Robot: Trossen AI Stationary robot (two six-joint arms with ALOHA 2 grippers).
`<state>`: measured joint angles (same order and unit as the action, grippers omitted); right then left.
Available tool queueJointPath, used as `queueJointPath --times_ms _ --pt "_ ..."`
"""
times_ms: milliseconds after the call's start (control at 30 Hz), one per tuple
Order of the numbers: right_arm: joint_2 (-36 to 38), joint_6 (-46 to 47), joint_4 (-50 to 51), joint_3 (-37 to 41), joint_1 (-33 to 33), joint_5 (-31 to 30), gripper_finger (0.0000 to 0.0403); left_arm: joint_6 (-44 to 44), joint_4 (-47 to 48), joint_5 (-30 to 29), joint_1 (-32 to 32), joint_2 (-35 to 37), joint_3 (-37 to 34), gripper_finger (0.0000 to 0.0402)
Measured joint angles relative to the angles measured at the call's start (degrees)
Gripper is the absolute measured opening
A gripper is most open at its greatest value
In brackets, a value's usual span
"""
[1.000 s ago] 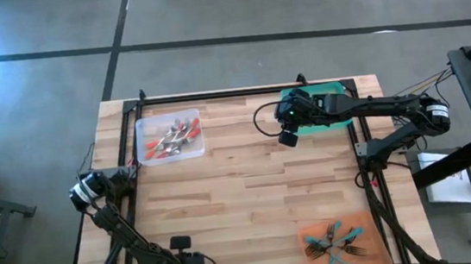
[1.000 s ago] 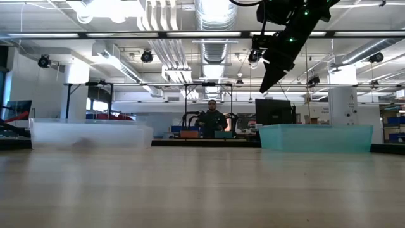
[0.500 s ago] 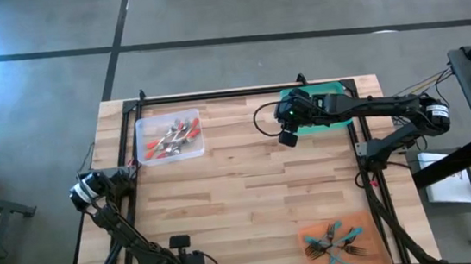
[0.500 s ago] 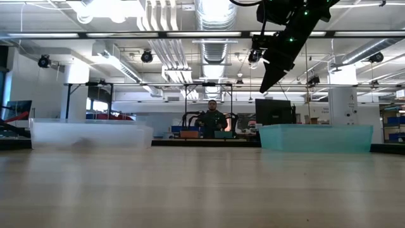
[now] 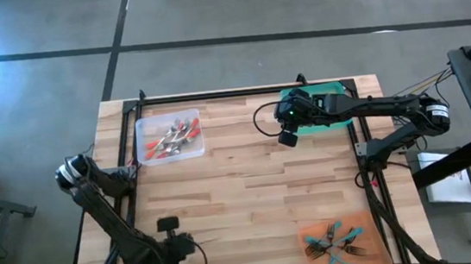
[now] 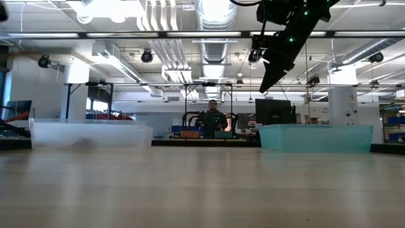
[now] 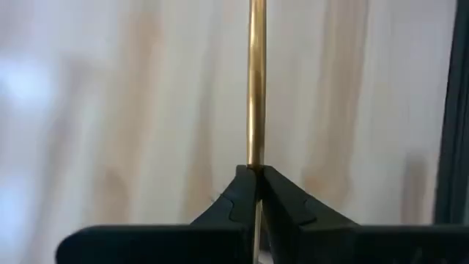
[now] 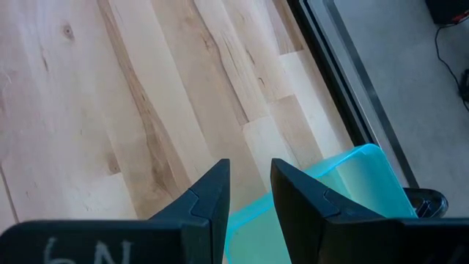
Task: Sort silverware by color (type)
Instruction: Put the golden fork into the green bin
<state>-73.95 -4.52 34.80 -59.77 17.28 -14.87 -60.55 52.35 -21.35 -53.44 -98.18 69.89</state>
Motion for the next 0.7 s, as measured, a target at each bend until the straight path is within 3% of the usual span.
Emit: queueJointPath --times_ms 267,367,467,700 --pt "0.0 0.0 -0.2 0.0 0.0 0.0 0.0093 7.5 -0.4 -39.2 0.5 4.7 0.6 0.0" --pt "0.0 0.0 -0.3 0.0 0.0 0.0 0.0093 7.4 -0.3 -50.0 1.5 4.7 0.4 0.0" --pt "0.0 0.0 -0.4 0.0 0.0 0.0 0.0093 5.6 -0.6 -55.0 2.9 4.5 -0.1 0.0" --pt "0.0 -0.1 -0.5 0.0 0.0 0.0 0.0093 -1.3 -0.8 -55.6 7.9 4.5 -1.5 0.0"
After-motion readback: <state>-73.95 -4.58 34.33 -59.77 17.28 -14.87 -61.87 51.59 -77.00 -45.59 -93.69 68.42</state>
